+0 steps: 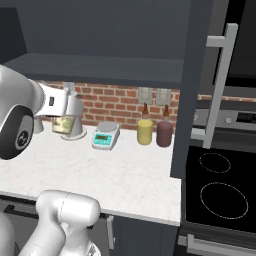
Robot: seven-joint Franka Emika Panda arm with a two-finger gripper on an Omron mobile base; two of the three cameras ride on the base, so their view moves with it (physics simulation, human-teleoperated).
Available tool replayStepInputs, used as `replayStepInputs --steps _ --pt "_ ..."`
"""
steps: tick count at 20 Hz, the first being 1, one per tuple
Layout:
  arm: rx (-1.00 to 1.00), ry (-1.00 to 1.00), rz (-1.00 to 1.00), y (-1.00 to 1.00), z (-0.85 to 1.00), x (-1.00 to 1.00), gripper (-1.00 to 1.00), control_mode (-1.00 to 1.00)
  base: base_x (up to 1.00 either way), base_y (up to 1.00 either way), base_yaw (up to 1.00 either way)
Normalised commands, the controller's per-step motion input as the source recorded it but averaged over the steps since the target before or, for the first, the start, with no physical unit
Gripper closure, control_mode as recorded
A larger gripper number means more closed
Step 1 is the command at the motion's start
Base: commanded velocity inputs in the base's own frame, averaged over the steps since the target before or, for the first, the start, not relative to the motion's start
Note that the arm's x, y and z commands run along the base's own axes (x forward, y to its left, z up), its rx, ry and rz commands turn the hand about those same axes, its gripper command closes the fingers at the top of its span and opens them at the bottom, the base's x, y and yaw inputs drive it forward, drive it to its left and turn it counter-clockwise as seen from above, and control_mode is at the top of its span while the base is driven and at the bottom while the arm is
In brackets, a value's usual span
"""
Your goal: Gather all objects into one cabinet and sort the glasses and bowls to opposite sides.
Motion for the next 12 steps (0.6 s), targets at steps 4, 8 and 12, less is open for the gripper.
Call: replayStepInputs --steps 4,8,12 --pt "0.00 0.00 -0.05 0.00 0.00 -0.01 1.00 -1.00 0.00 0.00 0.00" --pt "0.00 0.00 -0.01 -0.01 0.00 -0.08 1.00 -1.00 0.00 0.00 0.00" --pt "0.00 0.00 0.00 -0.08 0.00 -0.10 1.00 -1.00 0.00 0.00 0.00"
